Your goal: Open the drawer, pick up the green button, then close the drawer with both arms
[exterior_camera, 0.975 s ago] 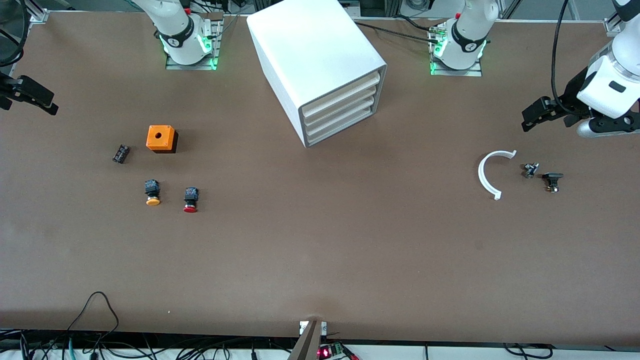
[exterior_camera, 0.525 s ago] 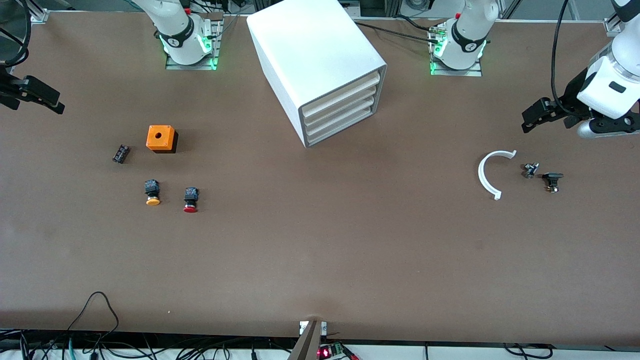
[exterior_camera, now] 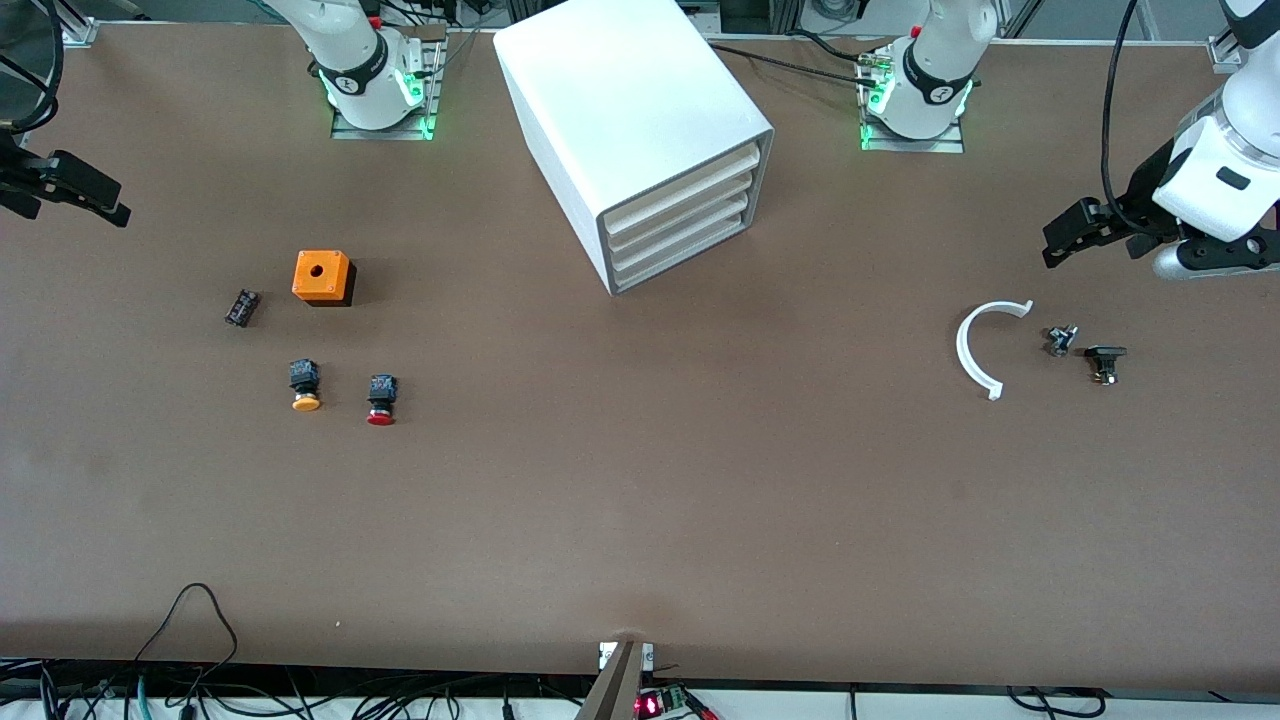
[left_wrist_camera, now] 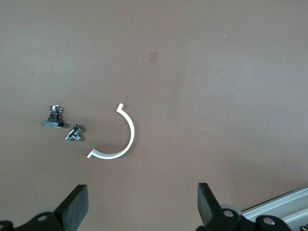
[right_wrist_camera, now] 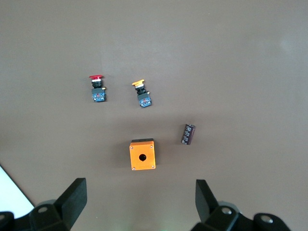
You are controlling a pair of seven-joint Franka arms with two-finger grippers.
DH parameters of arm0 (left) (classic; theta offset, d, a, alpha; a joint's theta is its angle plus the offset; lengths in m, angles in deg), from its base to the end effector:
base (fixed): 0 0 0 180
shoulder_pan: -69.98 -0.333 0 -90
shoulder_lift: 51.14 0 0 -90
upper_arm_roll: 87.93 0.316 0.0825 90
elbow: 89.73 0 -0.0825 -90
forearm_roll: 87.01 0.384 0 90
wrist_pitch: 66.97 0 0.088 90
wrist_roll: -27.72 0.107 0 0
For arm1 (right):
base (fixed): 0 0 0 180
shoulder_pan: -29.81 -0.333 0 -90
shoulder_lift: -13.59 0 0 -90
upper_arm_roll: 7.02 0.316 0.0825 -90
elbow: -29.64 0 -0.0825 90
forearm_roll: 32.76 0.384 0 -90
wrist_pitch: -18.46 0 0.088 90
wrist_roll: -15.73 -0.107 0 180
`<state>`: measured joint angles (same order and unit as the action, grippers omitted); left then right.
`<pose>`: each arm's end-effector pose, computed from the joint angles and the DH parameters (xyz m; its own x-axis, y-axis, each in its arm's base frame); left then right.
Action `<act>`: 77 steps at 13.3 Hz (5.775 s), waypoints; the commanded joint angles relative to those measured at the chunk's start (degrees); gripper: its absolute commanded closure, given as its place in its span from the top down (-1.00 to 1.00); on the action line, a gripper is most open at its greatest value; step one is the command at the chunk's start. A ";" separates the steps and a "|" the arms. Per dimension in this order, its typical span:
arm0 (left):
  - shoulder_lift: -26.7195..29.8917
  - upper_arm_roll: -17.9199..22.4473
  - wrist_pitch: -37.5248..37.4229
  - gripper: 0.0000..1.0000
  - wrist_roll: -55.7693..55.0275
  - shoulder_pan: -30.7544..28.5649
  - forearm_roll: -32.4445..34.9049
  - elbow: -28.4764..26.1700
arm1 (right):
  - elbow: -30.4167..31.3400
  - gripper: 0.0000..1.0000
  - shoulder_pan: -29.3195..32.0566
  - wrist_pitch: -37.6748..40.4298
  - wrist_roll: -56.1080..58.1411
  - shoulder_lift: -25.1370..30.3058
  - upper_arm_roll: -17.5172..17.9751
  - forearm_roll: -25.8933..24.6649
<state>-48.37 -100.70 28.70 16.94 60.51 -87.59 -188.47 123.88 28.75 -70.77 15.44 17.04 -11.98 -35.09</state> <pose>0.5443 -0.0349 0.5866 0.9913 0.1315 -0.0062 0.1315 -0.9913 -0.0018 0.5319 -0.0421 0.6212 0.9969 -0.0733 -0.0273 -0.0723 -0.9967 0.0356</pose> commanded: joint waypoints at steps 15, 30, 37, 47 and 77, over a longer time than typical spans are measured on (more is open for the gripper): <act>-27.80 -0.94 1.79 1.00 28.37 0.59 -43.94 -18.91 | -1.34 1.00 -0.16 1.17 2.22 -1.25 1.01 0.40; -30.46 -8.59 17.97 0.77 50.43 13.15 -62.86 -31.69 | -2.22 1.00 -0.25 0.21 2.14 -5.82 1.01 0.93; -30.54 -8.77 19.38 -1.00 50.95 14.57 -64.37 -33.27 | -2.30 1.00 -0.08 0.20 6.62 -6.17 0.92 1.02; -26.41 -2.45 28.44 -1.00 50.78 7.54 -55.42 -28.02 | -5.36 1.00 -2.10 -0.24 14.60 -10.64 0.83 2.95; 0.92 4.68 -5.31 1.00 0.94 3.41 3.84 0.48 | -34.11 1.00 -30.65 -14.74 44.85 -51.17 33.54 -18.58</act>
<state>-47.12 -96.14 23.86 18.95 63.95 -84.53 -188.93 94.62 1.97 -85.90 59.26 -30.80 24.52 -52.08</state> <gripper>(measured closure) 0.000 0.000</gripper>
